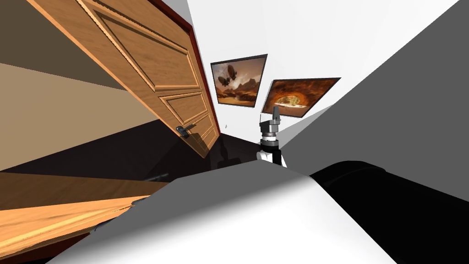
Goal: Pull the door open
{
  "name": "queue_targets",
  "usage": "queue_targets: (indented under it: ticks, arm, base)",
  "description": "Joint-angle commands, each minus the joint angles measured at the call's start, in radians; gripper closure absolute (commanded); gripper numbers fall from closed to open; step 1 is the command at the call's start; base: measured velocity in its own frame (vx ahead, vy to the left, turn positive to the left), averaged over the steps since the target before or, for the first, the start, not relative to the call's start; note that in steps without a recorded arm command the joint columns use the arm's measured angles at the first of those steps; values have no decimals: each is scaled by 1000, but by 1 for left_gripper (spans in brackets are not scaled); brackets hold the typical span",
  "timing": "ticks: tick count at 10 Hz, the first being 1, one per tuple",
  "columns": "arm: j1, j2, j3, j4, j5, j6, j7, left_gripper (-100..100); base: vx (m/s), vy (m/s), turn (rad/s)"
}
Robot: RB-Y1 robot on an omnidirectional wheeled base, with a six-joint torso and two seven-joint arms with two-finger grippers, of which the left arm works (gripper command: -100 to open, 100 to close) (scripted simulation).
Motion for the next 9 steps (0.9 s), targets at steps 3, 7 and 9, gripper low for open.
queue_targets:
  ticks: [3, 7, 9]
  arm:
    - [6, -16, -38, -2, -39, -56, -17, 100]
    - [26, -14, -55, 16, -61, -133, -30, 100]
    - [40, -11, -58, 26, -66, -159, -33, 100]
  base:
    - [-41, 38, -32]
    - [-117, 61, 16]
    - [-164, 69, 53]
